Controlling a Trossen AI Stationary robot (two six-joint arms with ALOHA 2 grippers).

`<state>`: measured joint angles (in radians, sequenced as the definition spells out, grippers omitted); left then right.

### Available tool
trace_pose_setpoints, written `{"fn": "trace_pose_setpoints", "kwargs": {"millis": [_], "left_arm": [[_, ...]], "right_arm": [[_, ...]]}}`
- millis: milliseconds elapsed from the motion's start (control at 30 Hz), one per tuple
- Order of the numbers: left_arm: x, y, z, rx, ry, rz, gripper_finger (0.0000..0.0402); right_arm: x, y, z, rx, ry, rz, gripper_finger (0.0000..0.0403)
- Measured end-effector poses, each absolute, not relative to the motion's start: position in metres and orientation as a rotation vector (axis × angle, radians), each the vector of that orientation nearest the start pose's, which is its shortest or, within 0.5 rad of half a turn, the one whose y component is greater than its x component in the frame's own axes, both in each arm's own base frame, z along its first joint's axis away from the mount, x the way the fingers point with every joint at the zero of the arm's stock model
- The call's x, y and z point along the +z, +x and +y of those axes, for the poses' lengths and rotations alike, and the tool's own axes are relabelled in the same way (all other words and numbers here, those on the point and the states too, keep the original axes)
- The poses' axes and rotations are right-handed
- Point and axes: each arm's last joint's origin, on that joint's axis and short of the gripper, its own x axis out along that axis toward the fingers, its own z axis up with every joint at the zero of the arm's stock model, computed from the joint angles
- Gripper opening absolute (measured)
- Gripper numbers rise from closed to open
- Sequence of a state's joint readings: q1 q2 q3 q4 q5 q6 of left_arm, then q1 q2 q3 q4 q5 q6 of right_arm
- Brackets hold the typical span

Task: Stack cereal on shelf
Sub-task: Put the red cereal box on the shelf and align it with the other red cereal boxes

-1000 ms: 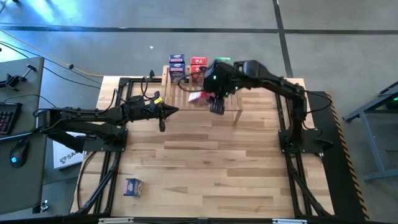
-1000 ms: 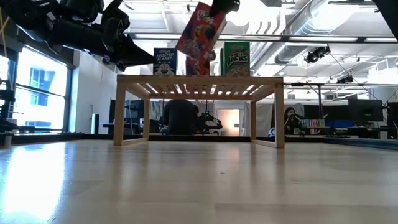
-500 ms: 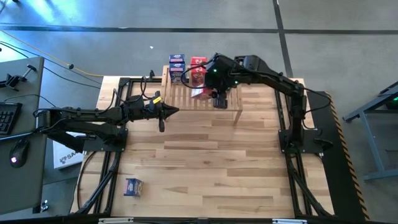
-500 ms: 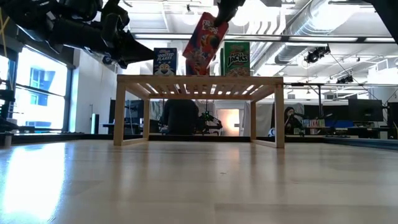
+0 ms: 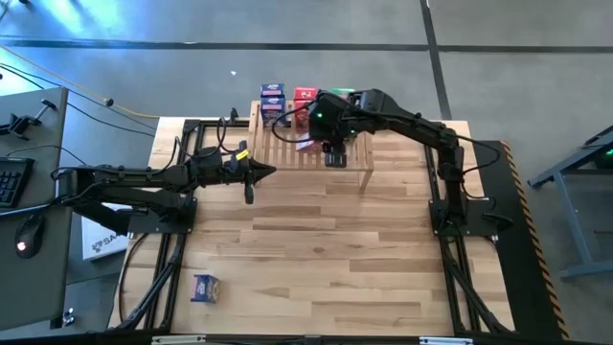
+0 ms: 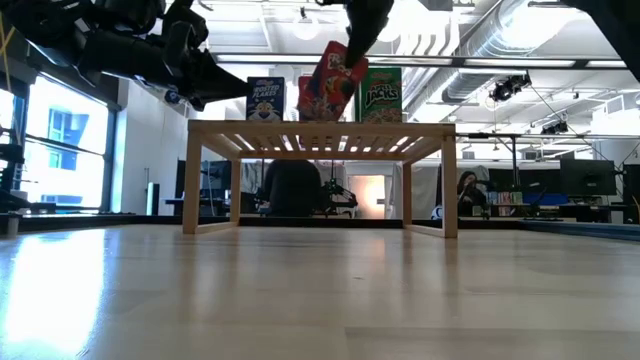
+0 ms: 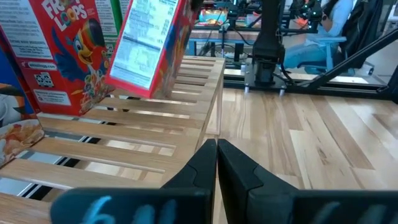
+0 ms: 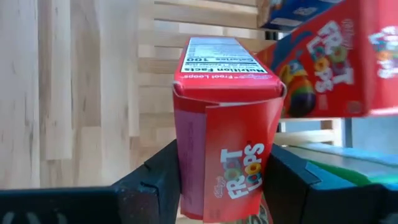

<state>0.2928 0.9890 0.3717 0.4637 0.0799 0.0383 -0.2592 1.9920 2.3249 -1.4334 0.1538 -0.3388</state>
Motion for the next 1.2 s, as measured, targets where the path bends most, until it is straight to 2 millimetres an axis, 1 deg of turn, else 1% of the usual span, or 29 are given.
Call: {"fn": "trace_pose_setpoints", "kwargs": {"millis": [133, 200, 467, 567, 733, 867, 967, 1033, 1133, 1200], "left_arm": [[0.216, 0.197, 0.057, 0.207, 0.010, 0.156, 0.0007], [0.216, 0.197, 0.057, 0.204, 0.009, 0.155, 0.0007], [0.216, 0.197, 0.056, 0.201, 0.009, 0.155, 0.0007], [0.216, 0.197, 0.056, 0.200, 0.009, 0.155, 0.0007], [0.216, 0.197, 0.056, 0.200, 0.009, 0.155, 0.0007], [0.216, 0.197, 0.056, 0.200, 0.009, 0.155, 0.0007], [0.216, 0.197, 0.056, 0.201, 0.008, 0.157, 0.0007], [0.216, 0.197, 0.056, 0.201, 0.004, 0.157, 0.0007], [0.216, 0.197, 0.057, 0.203, -0.014, 0.154, 0.0007], [0.217, 0.197, 0.057, 0.215, -0.020, 0.150, 0.0007]], "right_arm": [[0.394, 0.372, -0.103, -0.179, -0.249, 1.146, 0.0167], [0.395, 0.373, -0.104, -0.184, -0.256, 1.137, 0.0175], [0.398, 0.377, -0.106, -0.235, -0.274, 1.095, 0.0243], [0.399, 0.378, -0.107, -0.273, -0.295, 1.080, 0.0258], [0.403, 0.381, -0.109, -0.327, -0.347, 1.049, 0.0264], [0.416, 0.380, -0.104, -0.366, -0.408, 0.999, 0.0263], [0.425, 0.372, -0.094, -0.397, -0.453, 0.986, 0.0250], [0.428, 0.368, -0.089, -0.402, -0.433, 0.986, 0.0223], [0.427, 0.365, -0.083, -0.347, -0.356, 0.986, 0.0155], [0.419, 0.369, -0.079, -0.316, -0.333, 1.004, 0.0099]]}}
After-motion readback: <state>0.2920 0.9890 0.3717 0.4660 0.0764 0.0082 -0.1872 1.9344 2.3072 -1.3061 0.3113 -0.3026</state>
